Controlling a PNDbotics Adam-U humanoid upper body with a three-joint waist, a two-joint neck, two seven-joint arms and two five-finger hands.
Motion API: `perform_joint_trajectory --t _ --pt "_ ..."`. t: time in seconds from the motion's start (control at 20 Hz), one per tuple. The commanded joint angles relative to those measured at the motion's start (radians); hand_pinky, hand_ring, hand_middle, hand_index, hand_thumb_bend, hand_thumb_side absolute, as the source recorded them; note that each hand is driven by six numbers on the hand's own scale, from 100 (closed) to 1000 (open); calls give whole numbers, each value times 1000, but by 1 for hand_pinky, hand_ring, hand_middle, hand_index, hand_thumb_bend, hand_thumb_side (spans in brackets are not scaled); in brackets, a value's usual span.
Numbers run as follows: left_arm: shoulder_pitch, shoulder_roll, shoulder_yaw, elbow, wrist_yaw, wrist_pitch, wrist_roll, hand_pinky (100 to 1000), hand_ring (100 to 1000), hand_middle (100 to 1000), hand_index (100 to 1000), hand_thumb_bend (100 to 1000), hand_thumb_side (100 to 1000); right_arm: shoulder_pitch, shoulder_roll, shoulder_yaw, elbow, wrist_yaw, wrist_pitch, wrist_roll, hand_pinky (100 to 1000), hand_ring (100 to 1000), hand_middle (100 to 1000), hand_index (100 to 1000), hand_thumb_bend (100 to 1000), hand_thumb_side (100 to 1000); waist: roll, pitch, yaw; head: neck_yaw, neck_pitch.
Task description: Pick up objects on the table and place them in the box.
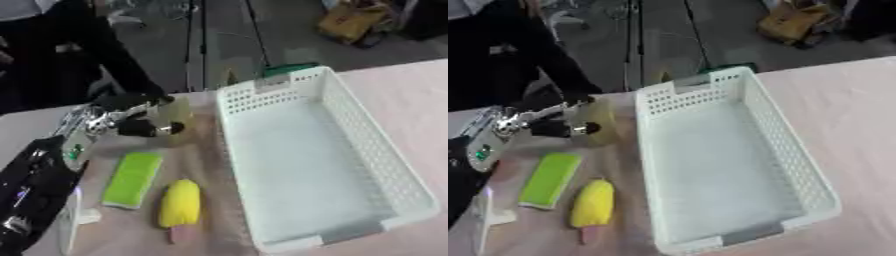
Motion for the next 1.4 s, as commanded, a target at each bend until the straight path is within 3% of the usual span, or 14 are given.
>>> perform_joint_trajectory --t 0.05,0.3,0.35,0.4,0.5,0.95,1.0,1.4 --pt "-3 2 -14 4 -26 3 -5 1000 1000 1000 1000 692 953 -6 -15 -7 -17 -7 -9 -9 836 835 698 636 100 1000 -7 -21 -7 3 -1" --pt "0 -3 -13 12 -61 11 10 1000 975 867 1000 642 897 -5 -12 -11 -17 -10 -12 -21 835 834 694 631 100 1000 -7 -19 -10 4 -7" --pt "0 -3 -13 13 -67 13 13 1000 975 867 1000 642 897 -4 -12 -11 -17 -10 -12 -21 835 834 694 631 100 1000 -7 -19 -10 4 -8" --pt "0 -3 -13 13 -73 14 16 1000 890 859 990 636 896 -4 -11 -11 -17 -9 -12 -22 835 834 694 631 100 1000 -7 -18 -9 4 -8" --pt "1 -4 -12 16 -82 17 20 986 855 854 981 623 901 -5 -10 -11 -17 -10 -12 -22 835 834 694 631 100 1000 -7 -18 -10 4 -9" --pt "2 -8 -9 26 -84 35 34 915 749 737 910 533 912 -2 -4 -14 -17 -9 -10 -26 835 834 694 629 100 1000 -8 -17 -13 5 -9" --pt "1 -9 -9 27 -82 37 36 887 712 690 882 503 935 -1 -4 -14 -17 -8 -9 -26 835 834 694 629 100 1000 -8 -17 -12 5 -8" --pt "-5 -9 -8 18 -35 61 77 763 582 565 800 373 854 9 3 -13 -17 -4 1 -26 834 834 691 627 100 1000 -9 -28 -8 1 -1"
